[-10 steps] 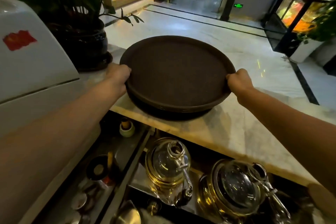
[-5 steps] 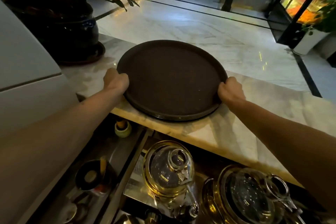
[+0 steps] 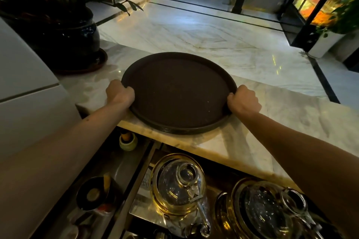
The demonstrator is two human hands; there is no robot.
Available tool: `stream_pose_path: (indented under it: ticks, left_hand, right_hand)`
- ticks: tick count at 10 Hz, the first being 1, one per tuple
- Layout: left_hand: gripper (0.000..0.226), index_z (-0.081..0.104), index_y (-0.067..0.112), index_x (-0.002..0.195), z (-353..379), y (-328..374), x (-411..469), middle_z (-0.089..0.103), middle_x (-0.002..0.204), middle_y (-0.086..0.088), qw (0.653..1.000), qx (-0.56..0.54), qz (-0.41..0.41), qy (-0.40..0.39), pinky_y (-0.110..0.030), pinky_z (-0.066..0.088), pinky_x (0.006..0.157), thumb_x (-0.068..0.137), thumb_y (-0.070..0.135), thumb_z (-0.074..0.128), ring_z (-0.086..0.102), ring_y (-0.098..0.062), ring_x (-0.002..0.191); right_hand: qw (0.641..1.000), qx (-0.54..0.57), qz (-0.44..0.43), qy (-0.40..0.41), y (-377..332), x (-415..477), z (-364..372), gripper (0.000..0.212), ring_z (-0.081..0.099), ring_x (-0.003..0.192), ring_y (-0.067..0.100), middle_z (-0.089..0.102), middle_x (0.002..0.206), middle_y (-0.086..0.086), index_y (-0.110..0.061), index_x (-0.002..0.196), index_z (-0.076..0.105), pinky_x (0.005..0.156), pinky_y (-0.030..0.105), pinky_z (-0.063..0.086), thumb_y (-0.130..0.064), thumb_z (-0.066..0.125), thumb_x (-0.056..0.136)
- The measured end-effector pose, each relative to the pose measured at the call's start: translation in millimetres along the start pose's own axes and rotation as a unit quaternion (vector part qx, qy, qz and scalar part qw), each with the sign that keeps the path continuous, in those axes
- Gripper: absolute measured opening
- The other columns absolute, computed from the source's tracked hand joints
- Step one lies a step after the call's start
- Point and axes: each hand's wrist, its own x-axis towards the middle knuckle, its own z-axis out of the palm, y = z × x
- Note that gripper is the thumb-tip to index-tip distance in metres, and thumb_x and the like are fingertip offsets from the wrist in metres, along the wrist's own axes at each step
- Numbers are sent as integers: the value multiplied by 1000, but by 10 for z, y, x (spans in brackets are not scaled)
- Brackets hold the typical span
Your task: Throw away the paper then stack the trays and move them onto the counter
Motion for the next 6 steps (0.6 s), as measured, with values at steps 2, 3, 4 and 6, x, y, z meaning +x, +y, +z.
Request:
stream_pose_path:
  ticks: [2,3,4,6]
  left_hand:
    - [37,44,0,132,-16,37,-103,49,136,-21,999,29,6,-18,-47,45,100,98,14,46,50,-39,122]
    - [48,36,3,138,-42,12,-194,45,139,-20,998,16,28,-55,-50,43,102,92,8,46,47,-39,126]
    - [56,30,5,142,-104,-23,-285,45,140,-20,996,15,38,-83,-50,42,103,90,9,48,45,-40,127]
    - [64,26,7,147,-283,44,-634,42,145,-20,988,11,72,-135,-47,41,105,91,20,54,43,-39,130]
  right_hand:
    - [998,-15,3,-53,4,-20,-28,27,53,81,26,53,95,10,-10,112,49,70,38,45,-28,44,93]
    - [994,-12,-17,-111,14,-77,-100,32,57,89,30,55,102,13,-9,116,46,77,43,51,-27,46,90]
    - [991,-6,-29,-134,30,-163,-191,36,57,93,31,55,105,15,-8,117,45,82,46,53,-25,49,87]
    - [989,1,-91,-120,38,-454,-507,21,50,75,18,50,92,6,-14,100,40,64,34,44,-28,52,90]
